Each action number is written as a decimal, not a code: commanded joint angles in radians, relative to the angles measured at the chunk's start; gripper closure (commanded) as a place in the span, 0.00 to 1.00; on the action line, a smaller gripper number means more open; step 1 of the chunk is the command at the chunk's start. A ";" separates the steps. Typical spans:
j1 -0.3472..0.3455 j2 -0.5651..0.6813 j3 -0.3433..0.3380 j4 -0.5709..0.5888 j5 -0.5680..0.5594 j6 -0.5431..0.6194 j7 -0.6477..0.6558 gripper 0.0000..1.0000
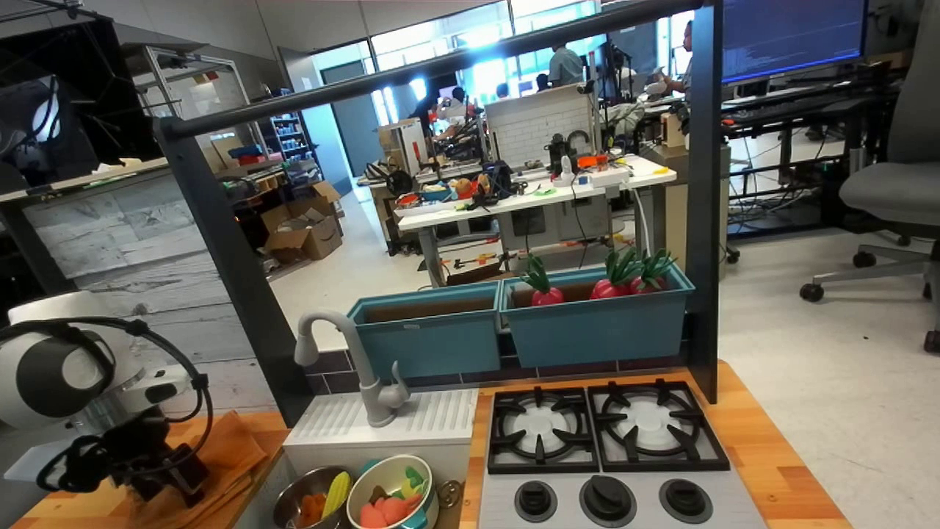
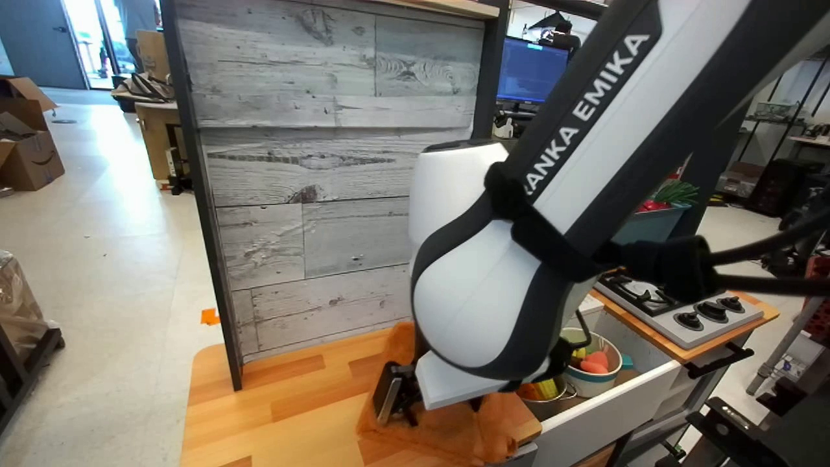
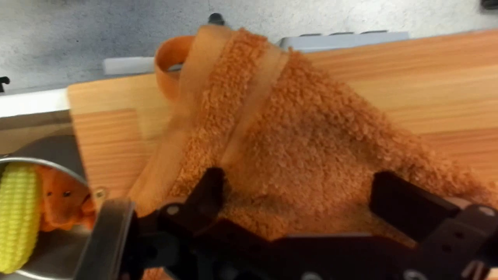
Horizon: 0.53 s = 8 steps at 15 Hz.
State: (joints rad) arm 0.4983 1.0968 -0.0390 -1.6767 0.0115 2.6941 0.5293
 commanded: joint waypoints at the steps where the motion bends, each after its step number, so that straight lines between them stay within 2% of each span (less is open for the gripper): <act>1: 0.025 0.125 0.076 0.156 0.018 -0.009 -0.029 0.00; 3: 0.057 0.187 0.089 0.250 0.019 0.000 -0.015 0.00; 5: 0.089 0.241 0.063 0.348 0.015 -0.017 0.007 0.00; 8: 0.062 0.273 0.031 0.408 0.030 -0.054 0.035 0.00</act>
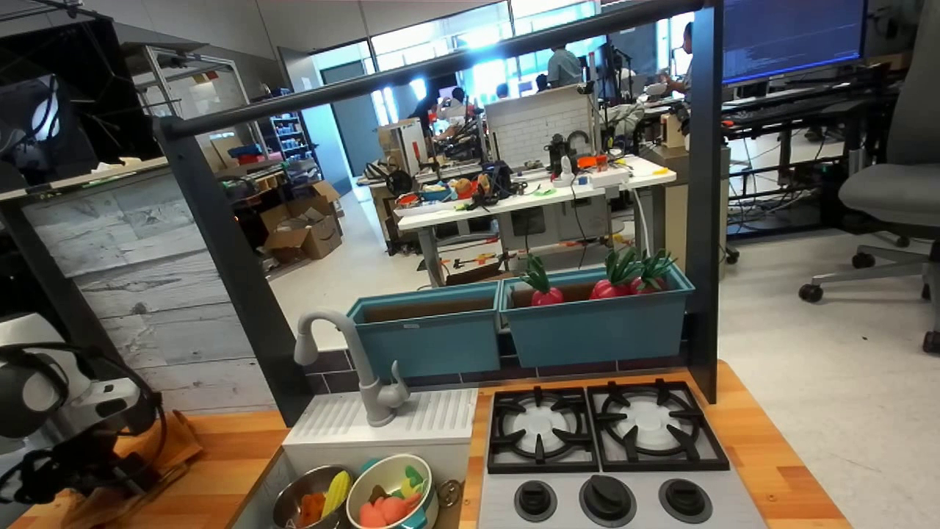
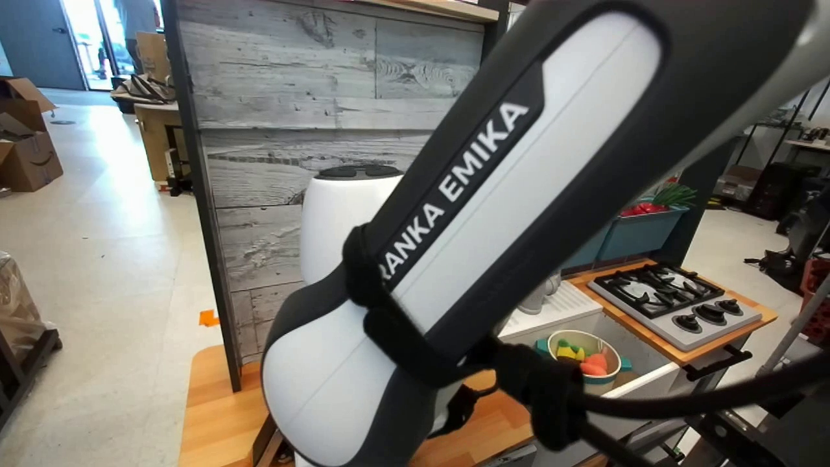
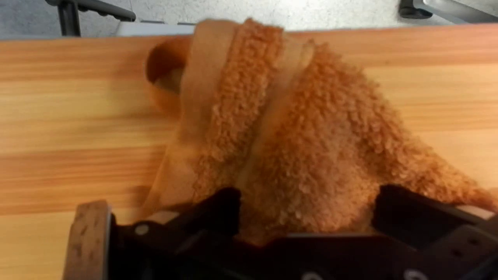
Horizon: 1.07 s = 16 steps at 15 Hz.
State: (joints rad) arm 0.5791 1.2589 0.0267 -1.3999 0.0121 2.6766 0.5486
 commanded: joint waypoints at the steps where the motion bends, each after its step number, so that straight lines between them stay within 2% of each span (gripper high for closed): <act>1: -0.036 0.102 -0.043 0.122 0.036 -0.061 0.032 0.00; 2: -0.061 0.081 -0.052 0.091 0.051 -0.102 0.049 0.00; 6: -0.122 -0.006 -0.090 -0.083 0.050 -0.120 0.090 0.00; 8: -0.149 -0.014 -0.074 -0.081 0.059 -0.184 0.102 0.00; 10: -0.167 0.001 -0.022 -0.049 0.045 -0.192 0.042 0.00; 13: -0.125 0.047 0.017 0.040 0.032 -0.170 -0.004 0.00; 16: -0.013 0.102 -0.002 0.147 0.001 -0.131 0.034 0.00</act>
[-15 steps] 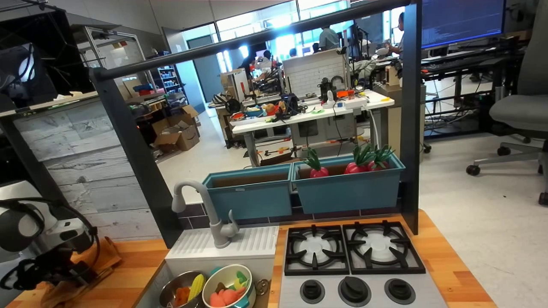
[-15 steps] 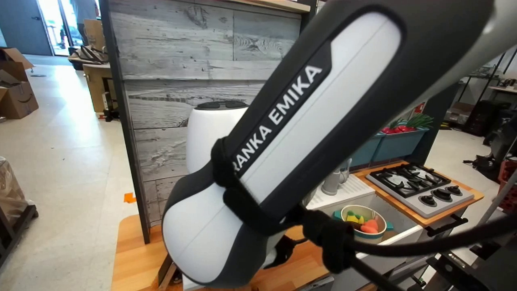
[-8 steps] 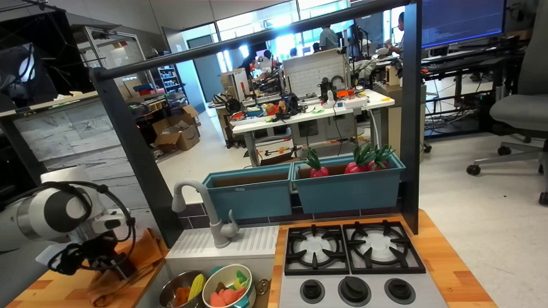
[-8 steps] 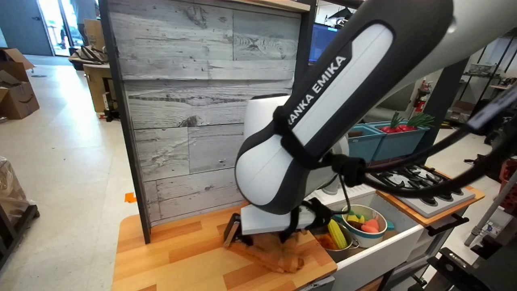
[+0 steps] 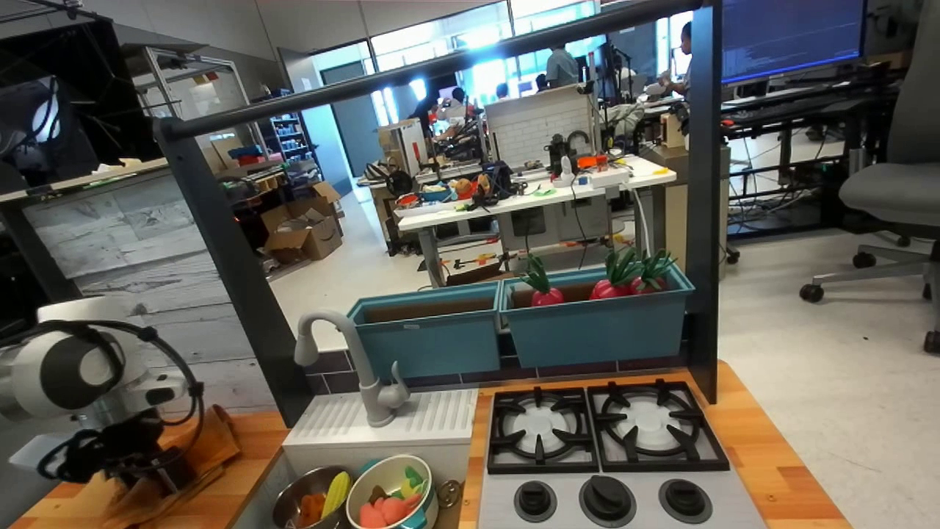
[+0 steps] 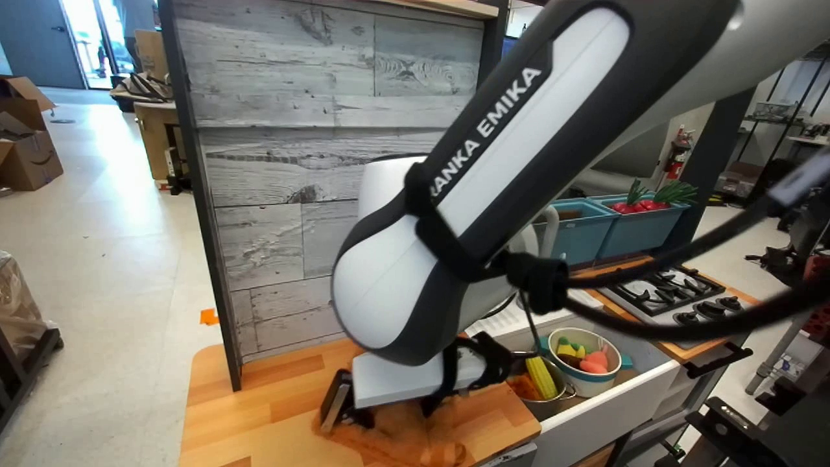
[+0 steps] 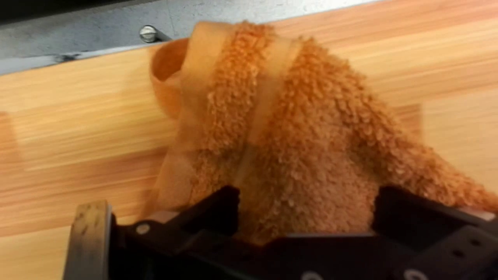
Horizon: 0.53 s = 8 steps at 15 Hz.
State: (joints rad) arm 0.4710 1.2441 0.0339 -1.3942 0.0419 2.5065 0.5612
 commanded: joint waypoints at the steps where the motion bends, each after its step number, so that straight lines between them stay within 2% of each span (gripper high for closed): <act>1: 0.135 0.136 -0.018 0.180 -0.041 0.052 0.031 0.00; 4: 0.234 0.210 -0.059 0.316 -0.089 0.048 0.069 0.00; 6: 0.248 0.232 -0.077 0.353 -0.088 0.035 0.067 0.00; 8: 0.225 0.229 -0.087 0.339 -0.077 0.004 0.057 0.00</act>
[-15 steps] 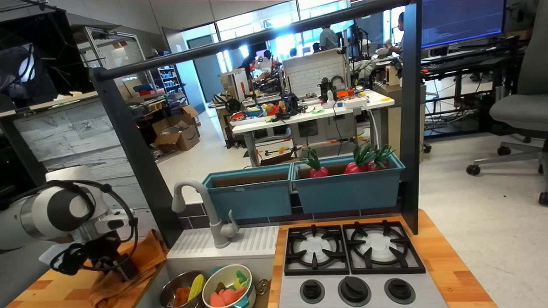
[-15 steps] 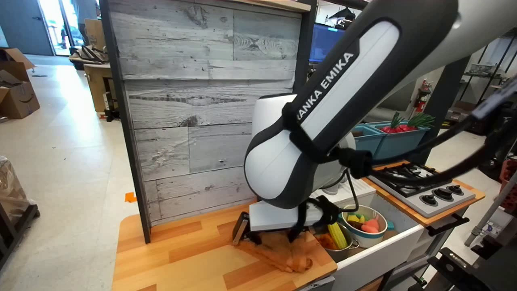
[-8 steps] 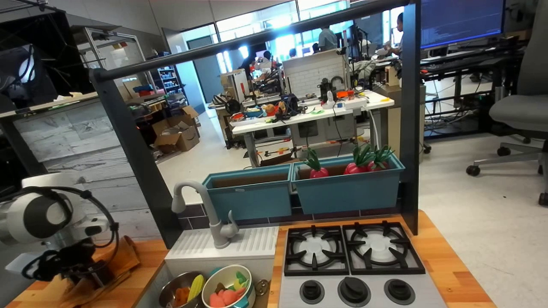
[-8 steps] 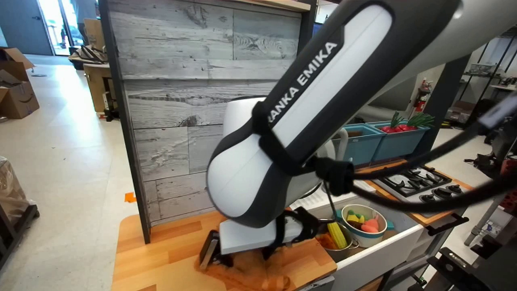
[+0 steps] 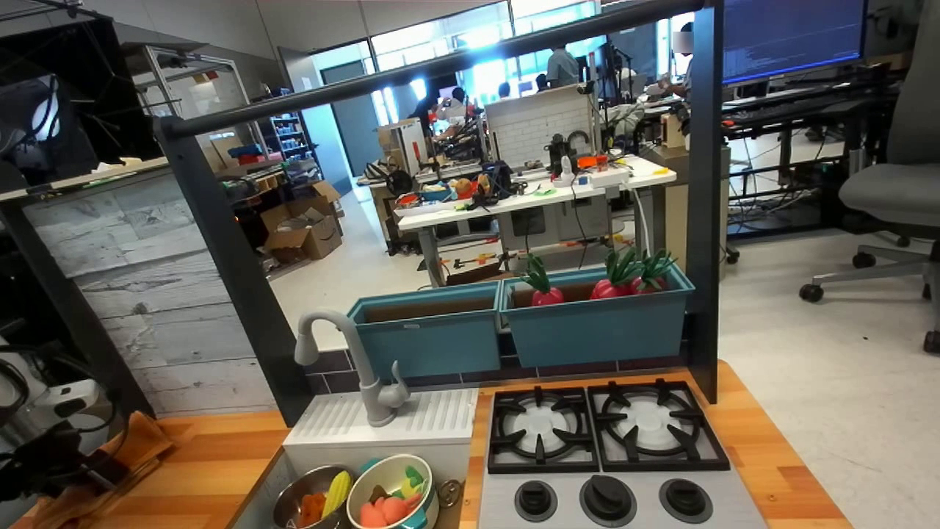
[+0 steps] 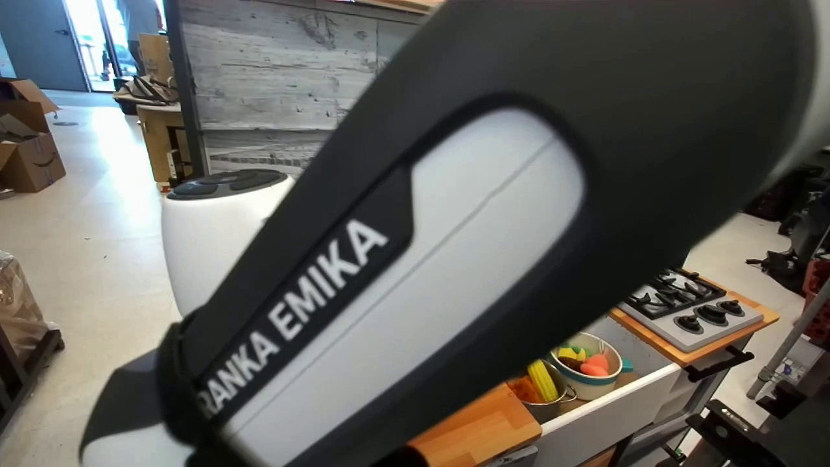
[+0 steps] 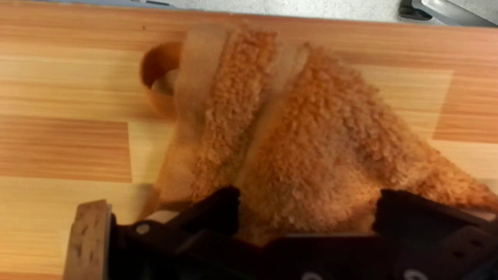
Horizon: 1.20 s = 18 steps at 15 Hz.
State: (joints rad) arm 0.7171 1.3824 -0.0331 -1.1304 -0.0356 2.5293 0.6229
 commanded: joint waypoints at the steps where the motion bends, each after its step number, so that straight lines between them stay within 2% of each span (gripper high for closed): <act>1: -0.036 0.059 -0.024 0.020 0.002 -0.047 0.000 0.00; 9: -0.090 -0.117 -0.161 -0.325 0.023 -0.027 0.156 0.00; 10: -0.105 -0.115 -0.156 -0.337 -0.001 -0.045 0.174 0.00; 13: -0.134 -0.097 -0.084 -0.303 -0.010 -0.028 0.098 0.00; 18: -0.071 -0.038 -0.002 -0.155 -0.038 0.012 0.063 0.00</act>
State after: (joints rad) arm 0.6061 1.2395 -0.0866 -1.3990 -0.0641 2.5021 0.6956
